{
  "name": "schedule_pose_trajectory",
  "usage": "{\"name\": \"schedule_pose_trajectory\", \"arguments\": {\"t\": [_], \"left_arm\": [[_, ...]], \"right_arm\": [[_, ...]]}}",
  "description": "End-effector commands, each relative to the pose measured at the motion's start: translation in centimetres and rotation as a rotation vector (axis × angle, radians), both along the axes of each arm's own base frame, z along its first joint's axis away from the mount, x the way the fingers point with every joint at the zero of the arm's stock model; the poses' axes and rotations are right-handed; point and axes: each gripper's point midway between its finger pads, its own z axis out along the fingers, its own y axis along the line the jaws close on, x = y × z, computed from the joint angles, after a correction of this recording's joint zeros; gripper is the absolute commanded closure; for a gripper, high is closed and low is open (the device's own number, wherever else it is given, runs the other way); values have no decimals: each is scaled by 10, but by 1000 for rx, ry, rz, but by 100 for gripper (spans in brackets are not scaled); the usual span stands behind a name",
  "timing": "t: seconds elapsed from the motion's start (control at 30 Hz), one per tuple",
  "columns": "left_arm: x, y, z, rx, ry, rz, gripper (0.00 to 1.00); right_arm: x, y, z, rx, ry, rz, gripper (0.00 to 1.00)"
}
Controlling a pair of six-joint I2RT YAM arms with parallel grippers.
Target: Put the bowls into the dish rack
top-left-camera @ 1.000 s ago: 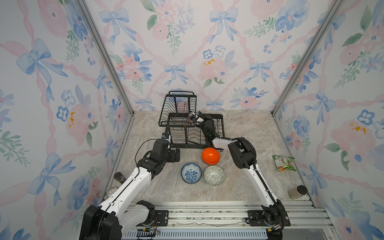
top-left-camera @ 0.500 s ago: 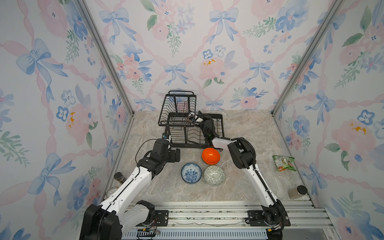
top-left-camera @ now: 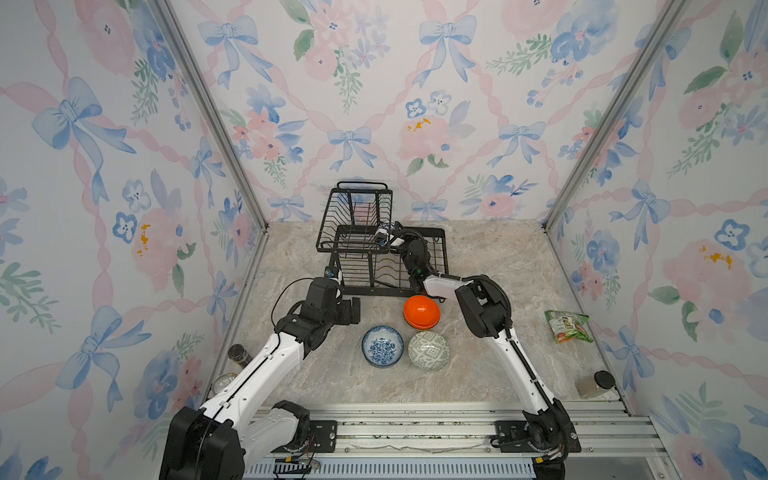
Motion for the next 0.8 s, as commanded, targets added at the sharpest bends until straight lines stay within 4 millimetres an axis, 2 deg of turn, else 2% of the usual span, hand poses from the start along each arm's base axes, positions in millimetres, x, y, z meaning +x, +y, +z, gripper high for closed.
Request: {"name": "schedule_pose_trajectory", "arguments": {"t": [0.0,0.3,0.47,0.57,0.77], "left_arm": [[0,1,-2,0,5,-3,2],[-1,2,-2,0,4,0,2],[-1,2,-1,-2,0,2,2],[-2,3,-1,-3,-2,4,2],[-3,4,0,-3,-6,9,2]], "right_arm": [[-6,-3,-64,-94,22,-33,100],[-7,-3,-87,-161,96,-44,100],[-12,-1,-92,-180,107,-35,100],[-17,1,-92,-167,107,-14,100],[-22,2,-77,-111,98,-1,100]]}}
